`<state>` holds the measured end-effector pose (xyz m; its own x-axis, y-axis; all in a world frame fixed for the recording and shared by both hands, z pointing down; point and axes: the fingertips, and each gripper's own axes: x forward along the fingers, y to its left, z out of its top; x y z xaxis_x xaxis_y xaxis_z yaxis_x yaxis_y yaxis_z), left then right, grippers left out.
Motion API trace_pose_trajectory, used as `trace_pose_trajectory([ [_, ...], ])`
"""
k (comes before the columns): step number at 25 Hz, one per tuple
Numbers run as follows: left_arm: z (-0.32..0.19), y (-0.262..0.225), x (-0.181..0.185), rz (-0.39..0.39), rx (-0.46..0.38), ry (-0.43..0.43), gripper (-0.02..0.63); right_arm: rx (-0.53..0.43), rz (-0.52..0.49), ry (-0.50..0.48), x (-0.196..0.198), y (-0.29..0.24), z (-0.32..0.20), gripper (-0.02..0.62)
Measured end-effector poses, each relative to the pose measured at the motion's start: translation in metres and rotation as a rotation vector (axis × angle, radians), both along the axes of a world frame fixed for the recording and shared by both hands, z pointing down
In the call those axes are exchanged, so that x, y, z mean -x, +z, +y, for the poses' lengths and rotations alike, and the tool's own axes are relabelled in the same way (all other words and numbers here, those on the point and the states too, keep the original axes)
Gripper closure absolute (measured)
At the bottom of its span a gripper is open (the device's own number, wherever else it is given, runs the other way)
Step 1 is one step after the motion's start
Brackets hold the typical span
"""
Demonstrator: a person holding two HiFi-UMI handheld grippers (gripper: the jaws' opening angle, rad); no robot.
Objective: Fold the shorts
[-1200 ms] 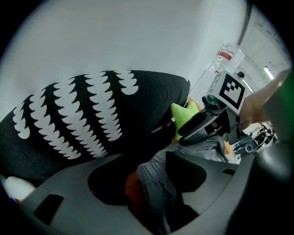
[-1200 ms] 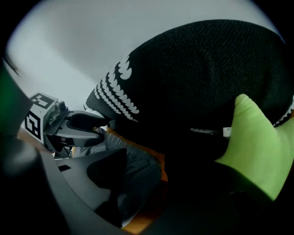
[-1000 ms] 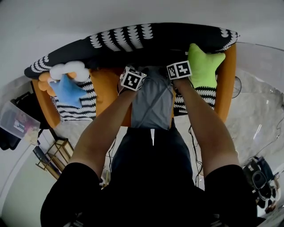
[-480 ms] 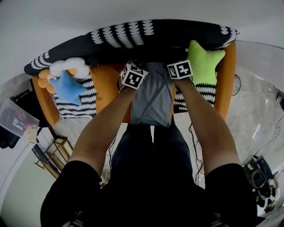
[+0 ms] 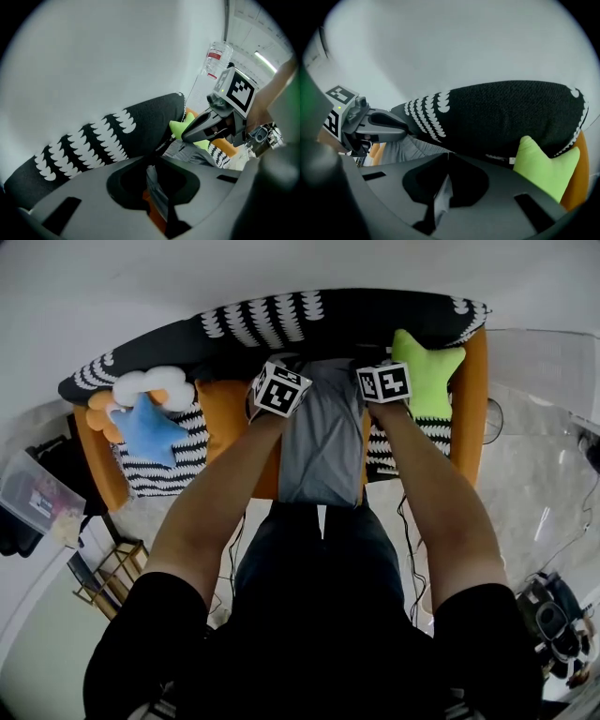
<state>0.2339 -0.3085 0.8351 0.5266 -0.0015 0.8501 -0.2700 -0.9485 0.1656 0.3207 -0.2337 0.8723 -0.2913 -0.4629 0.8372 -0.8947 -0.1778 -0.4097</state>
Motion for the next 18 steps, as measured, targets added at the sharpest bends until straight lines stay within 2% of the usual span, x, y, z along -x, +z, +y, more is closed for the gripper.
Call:
trace_pose_trajectory([
  [12, -0.047, -0.061, -0.029, 0.091, -0.087, -0.014, 0.543, -0.148, 0.099, 0.025, -0.027, -0.069, -0.043, 0.584],
  [18, -0.038, -0.093, -0.023, 0.156, -0.095, 0.002, 0.543, -0.186, 0.119, 0.016, -0.02, -0.099, -0.039, 0.584],
])
